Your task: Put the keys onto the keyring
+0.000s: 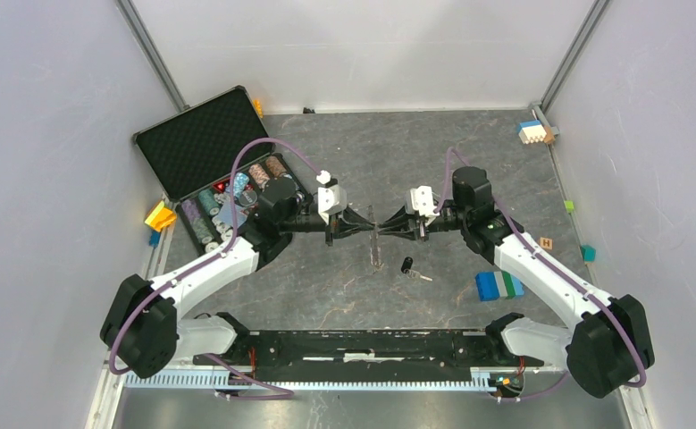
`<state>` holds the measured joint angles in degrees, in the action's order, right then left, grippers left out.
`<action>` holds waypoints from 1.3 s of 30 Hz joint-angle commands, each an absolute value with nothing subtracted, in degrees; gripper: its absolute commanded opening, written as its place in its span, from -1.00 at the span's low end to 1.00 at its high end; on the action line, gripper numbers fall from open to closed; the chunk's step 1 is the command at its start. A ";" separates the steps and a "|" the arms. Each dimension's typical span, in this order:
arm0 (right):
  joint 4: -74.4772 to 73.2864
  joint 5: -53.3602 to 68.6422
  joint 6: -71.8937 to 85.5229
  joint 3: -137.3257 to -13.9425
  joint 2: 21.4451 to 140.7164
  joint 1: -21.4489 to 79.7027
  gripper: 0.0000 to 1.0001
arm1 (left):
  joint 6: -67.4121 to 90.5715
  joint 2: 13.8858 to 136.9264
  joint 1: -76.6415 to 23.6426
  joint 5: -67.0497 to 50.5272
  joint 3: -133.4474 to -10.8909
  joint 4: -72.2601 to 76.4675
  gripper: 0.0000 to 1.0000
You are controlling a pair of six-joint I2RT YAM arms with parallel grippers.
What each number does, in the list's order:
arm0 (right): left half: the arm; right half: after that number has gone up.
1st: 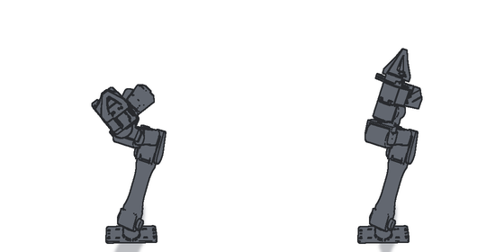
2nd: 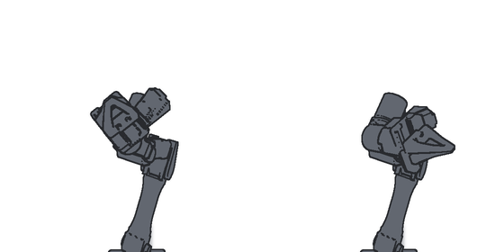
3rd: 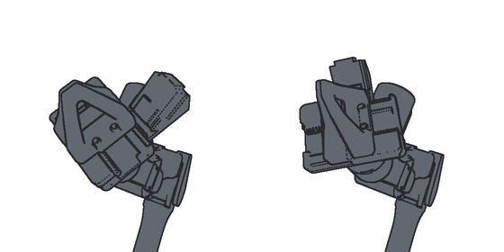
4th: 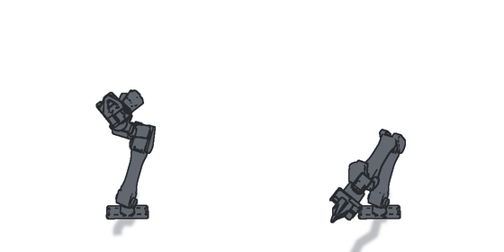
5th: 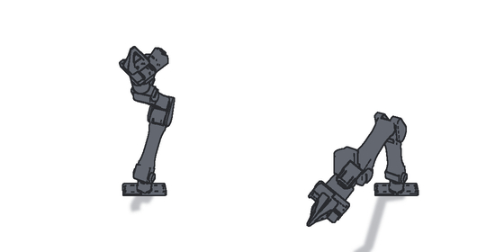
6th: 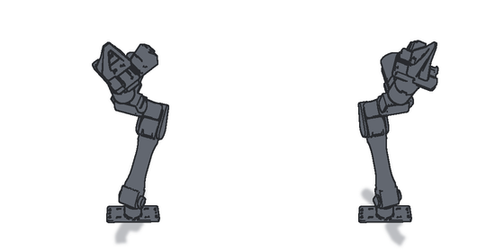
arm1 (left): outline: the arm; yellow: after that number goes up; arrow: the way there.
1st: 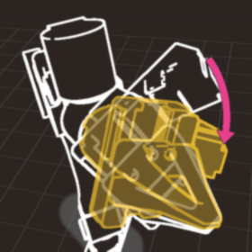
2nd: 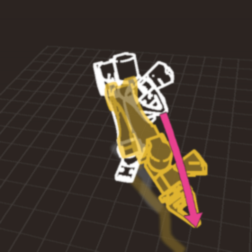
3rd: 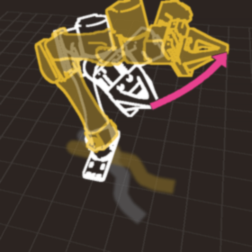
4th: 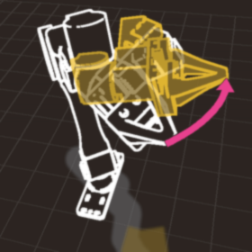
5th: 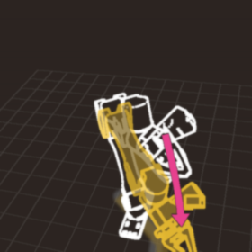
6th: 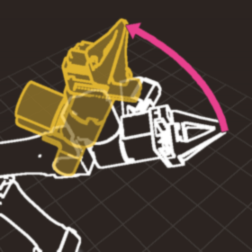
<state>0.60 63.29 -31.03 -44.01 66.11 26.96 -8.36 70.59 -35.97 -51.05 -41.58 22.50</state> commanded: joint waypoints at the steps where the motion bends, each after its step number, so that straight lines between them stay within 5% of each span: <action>1: 5.57 62.42 -27.95 -43.80 65.75 27.00 -0.59 | -6.50 70.88 -35.68 -51.80 -41.49 26.63 -0.95; 22: 7.98 60.57 -26.10 -42.80 65.97 27.07 -0.50 | -6.95 72.07 -35.68 -54.33 -41.17 27.08 -0.96; 35: 10.18 61.18 -23.75 -42.28 65.97 27.05 -0.99 | -6.90 72.43 -35.68 -52.78 -40.52 28.78 -0.96; 39: 10.11 59.40 -23.35 -42.40 65.41 27.07 -1.00 | -7.63 72.78 -35.68 -52.65 -40.35 28.59 -0.96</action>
<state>6.87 61.34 -24.16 -42.26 66.19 26.98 -8.16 72.18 -35.68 -52.38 -40.84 25.85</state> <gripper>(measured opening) 0.007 0.033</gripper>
